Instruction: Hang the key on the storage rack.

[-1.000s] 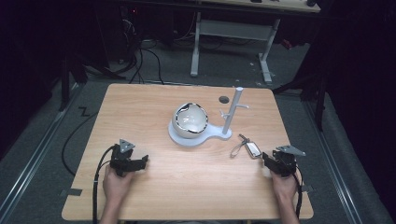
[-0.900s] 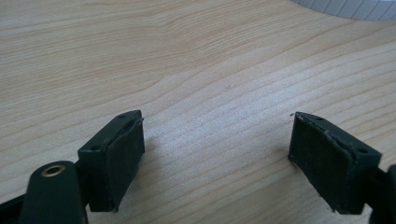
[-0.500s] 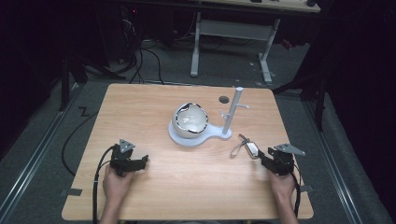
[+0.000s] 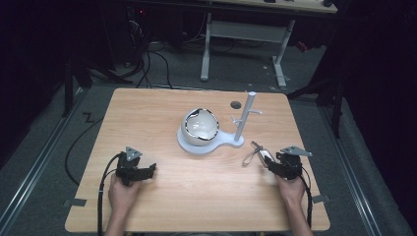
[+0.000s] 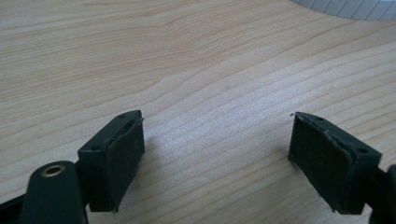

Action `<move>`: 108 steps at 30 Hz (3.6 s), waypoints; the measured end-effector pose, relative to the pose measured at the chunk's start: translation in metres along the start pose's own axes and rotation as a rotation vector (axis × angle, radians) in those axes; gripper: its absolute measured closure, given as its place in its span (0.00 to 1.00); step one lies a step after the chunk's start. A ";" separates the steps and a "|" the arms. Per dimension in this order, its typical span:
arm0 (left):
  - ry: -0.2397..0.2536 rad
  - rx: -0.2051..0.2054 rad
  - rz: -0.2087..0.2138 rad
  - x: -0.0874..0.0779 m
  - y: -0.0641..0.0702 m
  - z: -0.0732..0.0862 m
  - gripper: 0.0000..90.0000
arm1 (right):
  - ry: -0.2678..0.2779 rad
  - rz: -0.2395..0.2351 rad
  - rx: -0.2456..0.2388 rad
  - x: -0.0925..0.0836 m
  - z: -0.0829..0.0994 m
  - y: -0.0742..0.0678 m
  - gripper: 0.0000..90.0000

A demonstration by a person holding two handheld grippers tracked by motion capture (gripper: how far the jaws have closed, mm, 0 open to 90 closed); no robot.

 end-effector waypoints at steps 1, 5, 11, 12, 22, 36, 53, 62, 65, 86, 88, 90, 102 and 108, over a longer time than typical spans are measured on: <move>0.000 0.000 0.000 0.000 0.000 0.000 0.21 | -0.001 -0.002 -0.001 0.001 -0.001 -0.001 0.50; 0.000 0.000 0.000 0.000 0.000 0.000 0.21 | -0.011 -0.002 -0.010 0.007 -0.005 -0.003 0.49; 0.000 0.000 0.000 0.000 0.000 0.000 0.21 | -0.044 0.012 -0.018 0.020 -0.007 -0.003 0.47; 0.000 0.000 0.000 0.000 0.000 0.000 0.21 | -0.055 0.023 -0.021 0.024 -0.008 -0.003 0.47; 0.000 0.000 0.000 0.000 0.000 0.000 0.21 | -0.072 0.026 -0.008 0.036 -0.006 -0.001 0.51; 0.000 0.000 0.000 0.000 0.000 0.000 0.21 | -0.066 0.003 -0.009 0.032 -0.007 -0.003 0.57; 0.000 0.000 0.000 0.000 0.000 0.000 0.21 | 0.071 -0.041 -0.033 -0.004 -0.030 -0.008 0.58; 0.000 0.000 0.000 0.000 0.000 0.000 0.21 | 0.126 -0.081 -0.042 -0.020 -0.043 -0.011 0.58; 0.000 0.000 0.000 0.000 0.000 0.000 0.21 | 0.147 -0.091 -0.052 -0.027 -0.050 -0.014 0.58; 0.000 0.000 0.000 0.000 0.000 0.000 0.21 | 0.217 -0.134 -0.096 -0.056 -0.079 -0.023 0.58; 0.000 0.000 0.000 0.000 0.000 0.000 0.21 | 0.220 -0.136 -0.103 -0.058 -0.080 -0.023 0.58; 0.000 0.000 0.000 0.000 0.000 0.000 0.21 | 0.224 -0.136 -0.107 -0.061 -0.082 -0.024 0.58; 0.001 -0.001 0.001 0.000 0.000 0.000 0.21 | 0.246 -0.151 -0.109 -0.071 -0.090 -0.022 0.58; 0.000 -0.001 0.001 0.000 0.000 0.000 0.21 | 0.255 -0.152 -0.128 -0.078 -0.097 -0.023 0.58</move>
Point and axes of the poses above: each handheld gripper's, and its own axes: x roughly forward along the jaws, z roughly out of its underside, y roughly to its right, the point moved 9 cm from there along x, roughly forward along the jaws, and after that the axes turned 5 degrees about -z, right-handed, at the moved point
